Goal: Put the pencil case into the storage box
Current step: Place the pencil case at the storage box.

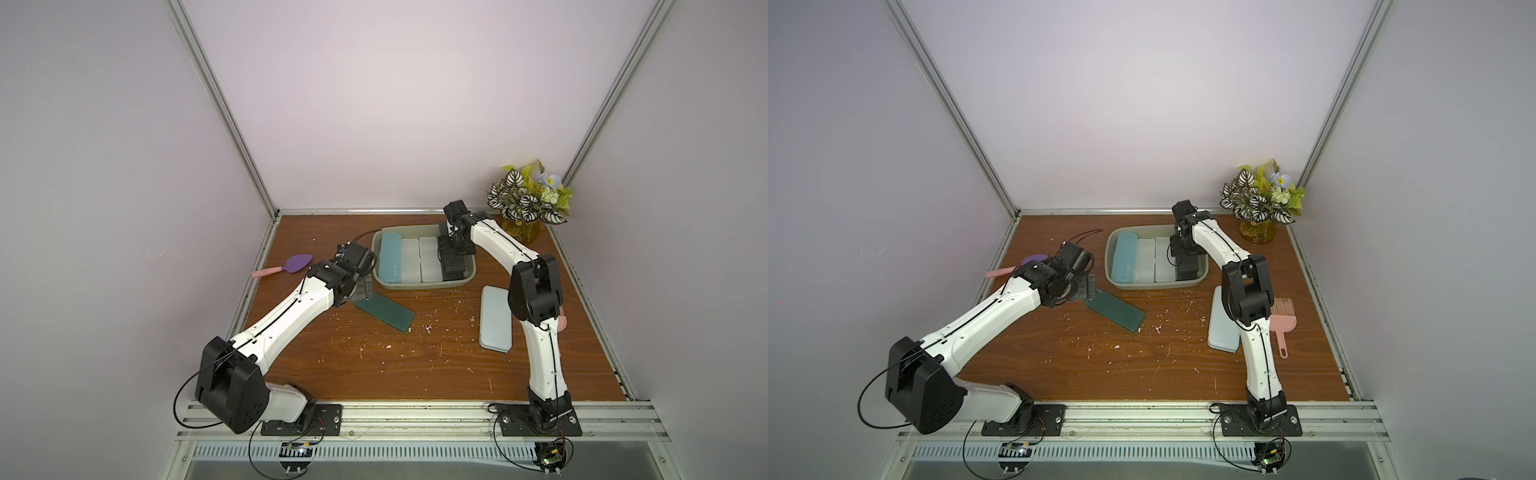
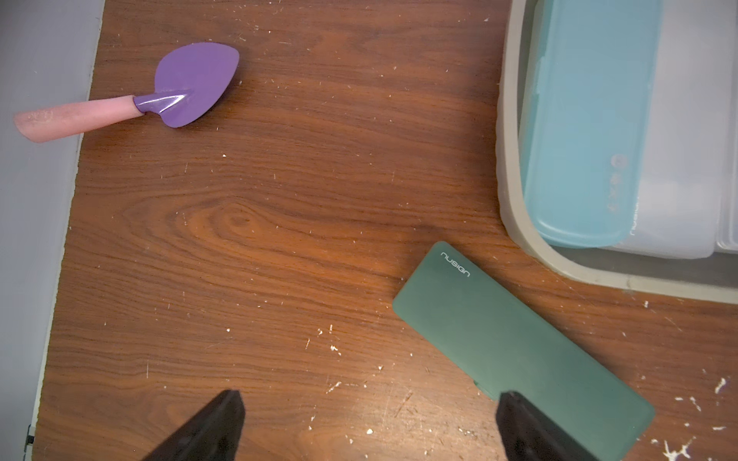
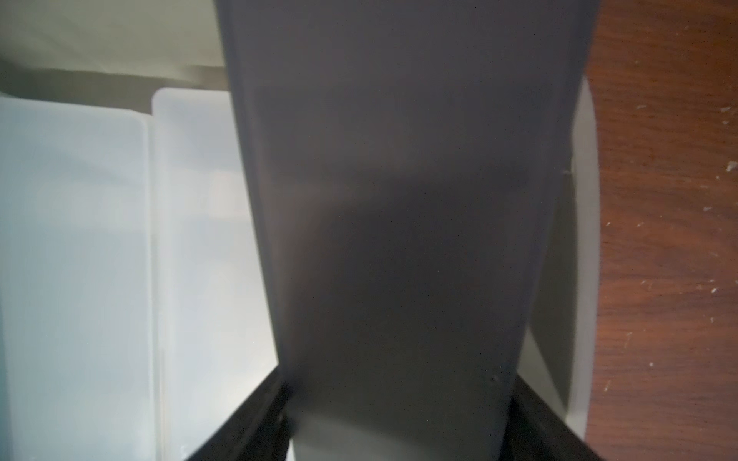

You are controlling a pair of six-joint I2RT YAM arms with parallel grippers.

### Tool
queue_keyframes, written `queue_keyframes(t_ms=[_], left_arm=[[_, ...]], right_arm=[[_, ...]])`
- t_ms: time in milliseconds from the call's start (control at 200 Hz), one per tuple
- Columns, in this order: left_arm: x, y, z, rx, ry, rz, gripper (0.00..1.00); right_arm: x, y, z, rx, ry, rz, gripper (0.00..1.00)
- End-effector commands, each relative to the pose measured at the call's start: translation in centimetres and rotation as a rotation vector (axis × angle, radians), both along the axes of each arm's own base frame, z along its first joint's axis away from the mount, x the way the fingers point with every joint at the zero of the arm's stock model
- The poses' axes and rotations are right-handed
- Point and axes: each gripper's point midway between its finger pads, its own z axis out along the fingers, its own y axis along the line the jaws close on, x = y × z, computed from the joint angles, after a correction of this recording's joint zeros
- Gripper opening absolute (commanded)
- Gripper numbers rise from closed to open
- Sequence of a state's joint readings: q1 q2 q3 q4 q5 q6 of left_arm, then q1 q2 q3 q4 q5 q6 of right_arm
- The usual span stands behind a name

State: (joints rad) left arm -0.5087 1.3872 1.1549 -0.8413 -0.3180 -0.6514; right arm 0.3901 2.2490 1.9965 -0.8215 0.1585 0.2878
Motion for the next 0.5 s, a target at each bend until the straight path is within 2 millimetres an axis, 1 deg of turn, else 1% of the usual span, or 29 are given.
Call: queue_keyframes(t_ms=[0, 325, 490], left_arm=[[-0.3, 0.6, -0.4, 0.007, 0.015, 0.017, 0.99], [-0.3, 0.6, -0.6, 0.01, 0.019, 0.015, 0.99], [-0.3, 0.6, -0.6, 0.013, 0.019, 0.015, 0.99]], right_arm=[[-0.1, -0.6, -0.6, -0.006, 0.015, -0.026, 0.73], [-0.2, -0.7, -1.7, 0.0, 0.043, -0.037, 0.77], [-0.1, -0.9, -1.4, 0.0, 0.037, -0.042, 0.8]])
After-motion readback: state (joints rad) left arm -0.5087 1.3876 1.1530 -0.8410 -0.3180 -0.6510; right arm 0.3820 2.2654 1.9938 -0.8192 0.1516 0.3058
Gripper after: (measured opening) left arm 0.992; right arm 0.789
